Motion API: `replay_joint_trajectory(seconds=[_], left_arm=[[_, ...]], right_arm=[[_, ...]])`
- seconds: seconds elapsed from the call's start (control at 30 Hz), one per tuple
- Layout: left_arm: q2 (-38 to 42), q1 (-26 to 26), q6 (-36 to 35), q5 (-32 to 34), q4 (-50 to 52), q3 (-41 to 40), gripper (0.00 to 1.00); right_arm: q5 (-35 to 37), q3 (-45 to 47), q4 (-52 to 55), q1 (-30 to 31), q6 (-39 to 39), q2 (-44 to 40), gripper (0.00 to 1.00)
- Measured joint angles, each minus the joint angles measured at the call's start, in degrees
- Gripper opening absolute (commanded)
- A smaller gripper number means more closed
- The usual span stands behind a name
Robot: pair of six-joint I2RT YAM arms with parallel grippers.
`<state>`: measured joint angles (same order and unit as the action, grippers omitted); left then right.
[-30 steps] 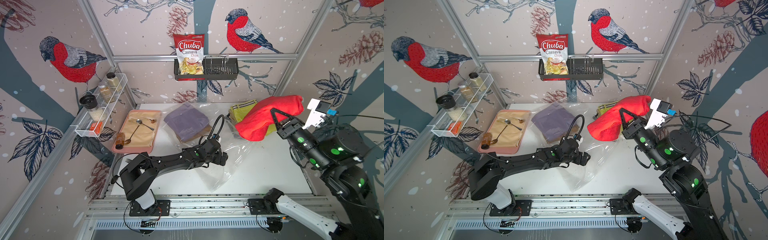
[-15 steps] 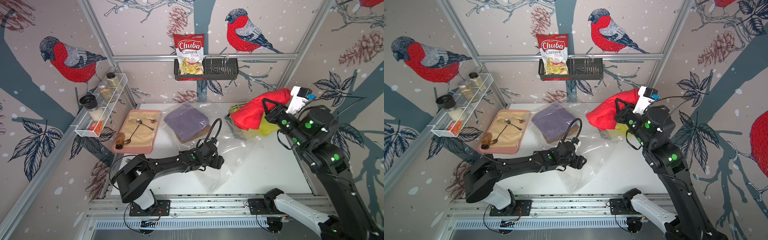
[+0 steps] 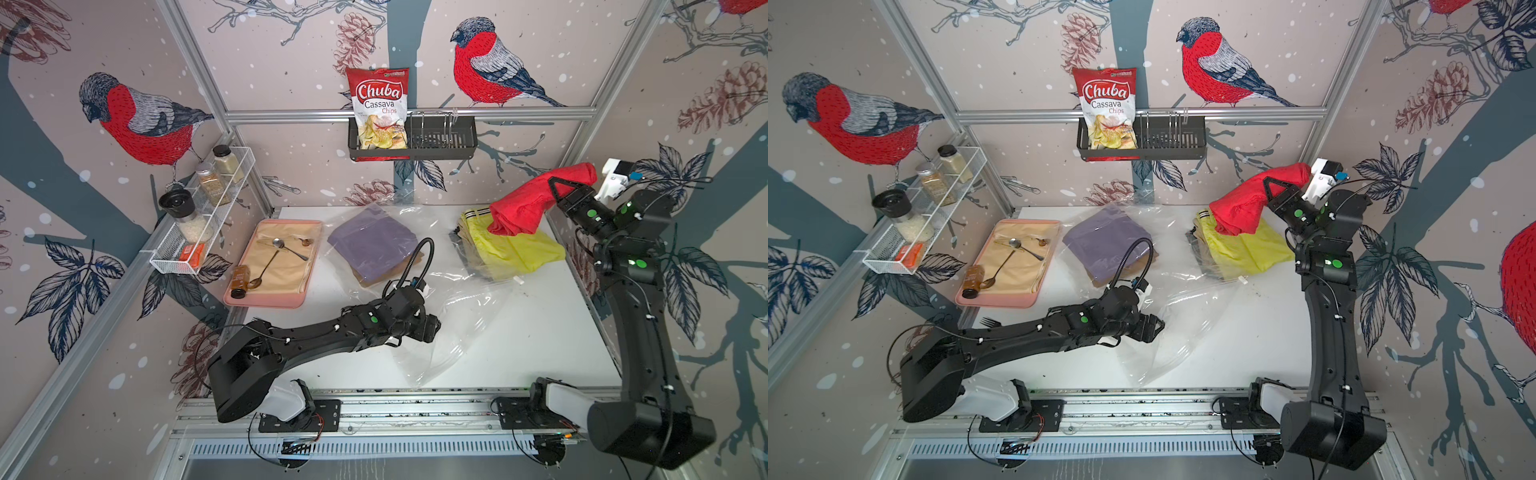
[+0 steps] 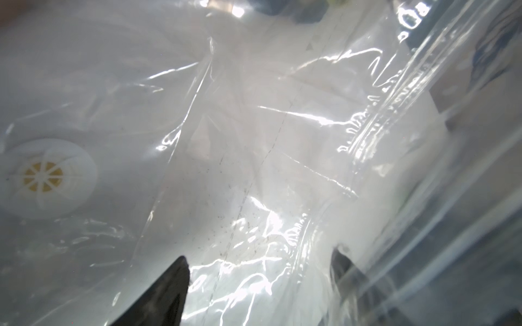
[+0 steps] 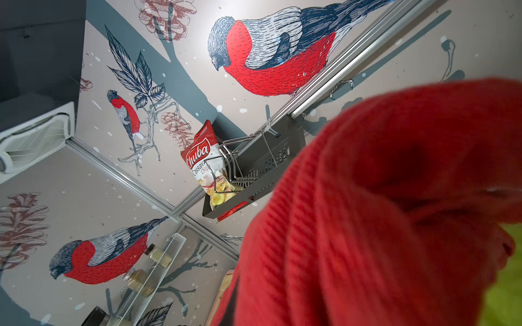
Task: Take the trousers out of the vacuum bag
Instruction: Place the trousers at the corner of the board.
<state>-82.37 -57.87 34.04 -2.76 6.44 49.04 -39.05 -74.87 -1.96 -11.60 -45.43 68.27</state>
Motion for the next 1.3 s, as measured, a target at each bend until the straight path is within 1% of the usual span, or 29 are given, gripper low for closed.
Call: replay_joint_trajectory(seconds=[0.2,0.3,0.5,0.7,0.9,1.1,1.3], left_arm=[[-2.8,0.0,-0.1,0.0,0.2,1.8,0.80],[-4.0,0.0,-0.5,-0.1,0.3,2.6,0.79],[-4.3,0.0,-1.1,0.1,0.4,3.6,0.79],[-6.1,0.2,-1.6,0.5,0.5,4.1,0.79],[-8.1,0.4,-2.6,0.2,0.5,5.1,0.79],[-9.5,0.9,-2.8,-0.1,0.5,5.7,0.79],[-10.3,1.6,-3.0,-0.3,0.5,5.8,0.78]], right_arm=[[-7.4,0.1,-12.2,-2.3,-5.9,6.3,0.00],[-9.3,0.1,-18.2,-2.7,-8.8,10.0,0.00],[-10.8,-0.9,-27.5,-2.7,-13.4,17.2,0.00],[-10.5,-2.5,-32.9,-1.9,-14.8,22.8,0.00],[-8.5,-2.6,-38.1,0.1,-16.3,27.9,0.00],[-6.0,-2.7,-47.6,1.6,-20.9,33.4,0.00],[-1.8,-1.7,-50.2,3.3,-21.2,34.5,0.00]])
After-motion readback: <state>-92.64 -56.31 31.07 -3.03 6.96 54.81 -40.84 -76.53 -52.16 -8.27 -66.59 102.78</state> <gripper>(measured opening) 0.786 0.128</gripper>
